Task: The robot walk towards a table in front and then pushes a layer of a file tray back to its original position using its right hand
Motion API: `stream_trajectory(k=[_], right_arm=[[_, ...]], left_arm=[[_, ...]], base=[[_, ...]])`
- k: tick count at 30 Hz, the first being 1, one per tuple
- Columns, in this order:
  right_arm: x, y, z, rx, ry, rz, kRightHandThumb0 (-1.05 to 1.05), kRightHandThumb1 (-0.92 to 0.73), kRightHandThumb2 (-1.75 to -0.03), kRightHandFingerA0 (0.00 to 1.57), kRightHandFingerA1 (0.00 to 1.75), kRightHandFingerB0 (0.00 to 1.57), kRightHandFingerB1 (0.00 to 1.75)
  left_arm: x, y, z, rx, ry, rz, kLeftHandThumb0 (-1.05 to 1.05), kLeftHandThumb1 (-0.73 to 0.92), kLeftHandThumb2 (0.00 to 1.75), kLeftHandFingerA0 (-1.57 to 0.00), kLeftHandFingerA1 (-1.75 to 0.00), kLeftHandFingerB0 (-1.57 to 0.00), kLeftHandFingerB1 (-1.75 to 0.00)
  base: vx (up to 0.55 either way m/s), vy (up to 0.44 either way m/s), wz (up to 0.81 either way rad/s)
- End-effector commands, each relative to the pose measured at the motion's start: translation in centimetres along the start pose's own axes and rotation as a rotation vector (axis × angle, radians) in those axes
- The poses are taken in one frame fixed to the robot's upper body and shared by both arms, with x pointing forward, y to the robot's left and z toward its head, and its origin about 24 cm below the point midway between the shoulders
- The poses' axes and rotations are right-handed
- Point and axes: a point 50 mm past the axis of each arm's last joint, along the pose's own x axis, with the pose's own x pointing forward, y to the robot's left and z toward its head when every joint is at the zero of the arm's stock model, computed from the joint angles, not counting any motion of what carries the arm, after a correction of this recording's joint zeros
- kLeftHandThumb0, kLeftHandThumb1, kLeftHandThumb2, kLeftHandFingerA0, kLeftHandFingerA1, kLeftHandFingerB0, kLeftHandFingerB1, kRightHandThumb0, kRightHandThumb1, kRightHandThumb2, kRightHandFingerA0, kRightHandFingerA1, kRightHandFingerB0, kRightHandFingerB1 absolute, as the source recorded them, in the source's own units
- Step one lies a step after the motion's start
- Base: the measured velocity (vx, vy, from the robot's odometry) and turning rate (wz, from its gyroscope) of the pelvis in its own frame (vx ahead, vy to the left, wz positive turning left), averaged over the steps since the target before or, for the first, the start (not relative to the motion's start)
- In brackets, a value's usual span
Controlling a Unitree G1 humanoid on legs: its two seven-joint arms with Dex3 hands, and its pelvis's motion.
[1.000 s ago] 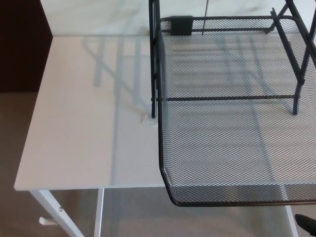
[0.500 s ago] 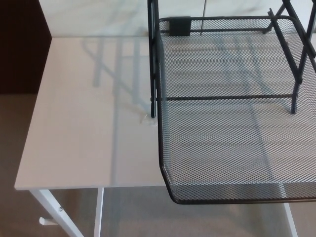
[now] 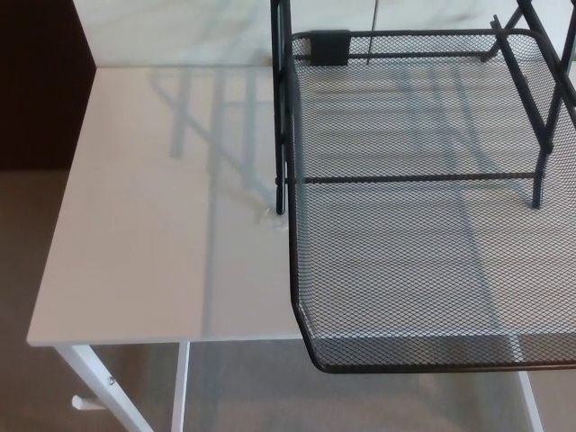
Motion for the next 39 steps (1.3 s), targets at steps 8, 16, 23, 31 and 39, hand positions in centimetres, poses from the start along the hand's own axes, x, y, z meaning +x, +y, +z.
stream_trajectory(k=[8, 16, 23, 31, 39], right_arm=[[-1.9, 3.3, 6.0, -0.251, -0.556, 0.132, 0.10, -0.52, -0.60, 0.05, 0.41, 0.06, 0.26], [-3.5, 6.7, 7.2, -0.271, -0.633, 0.449, 0.06, -0.39, -0.64, 0.00, 0.09, 0.00, 0.10], [-4.1, 8.8, 7.3, -0.371, -0.616, 0.646, 0.05, -0.32, -0.59, 0.00, 0.00, 0.00, 0.01], [-5.1, 9.9, 7.1, -0.503, -0.609, 0.738, 0.32, -0.29, -0.59, 0.00, 0.00, 0.05, 0.01], [-5.3, 11.6, 6.6, -0.542, -0.630, 0.763, 0.23, -0.29, -0.57, 0.00, 0.00, 0.01, 0.00]], left_arm=[[0.0, 0.9, 0.8, 0.027, -0.002, -0.002, -0.46, 0.59, 0.58, -0.66, -0.42, -0.50, -0.37], [0.2, 1.3, 1.6, 0.034, -0.021, -0.004, -0.45, 0.58, 0.58, -0.66, -0.41, -0.51, -0.37], [0.7, 2.0, 2.2, 0.054, -0.028, -0.003, -0.47, 0.59, 0.58, -0.67, -0.42, -0.51, -0.37], [0.6, 1.7, 2.0, 0.064, -0.011, -0.026, -0.51, 0.49, 0.77, -0.58, -0.52, -0.43, -0.46], [0.7, 1.8, 2.2, 0.066, -0.018, -0.021, -0.44, 0.57, 0.57, -0.66, -0.42, -0.49, -0.37]], base=[[0.00, 0.000, 0.00], [0.00, 0.000, 0.00], [0.00, 0.000, 0.00], [0.00, 0.000, 0.00], [0.00, 0.000, 0.00]])
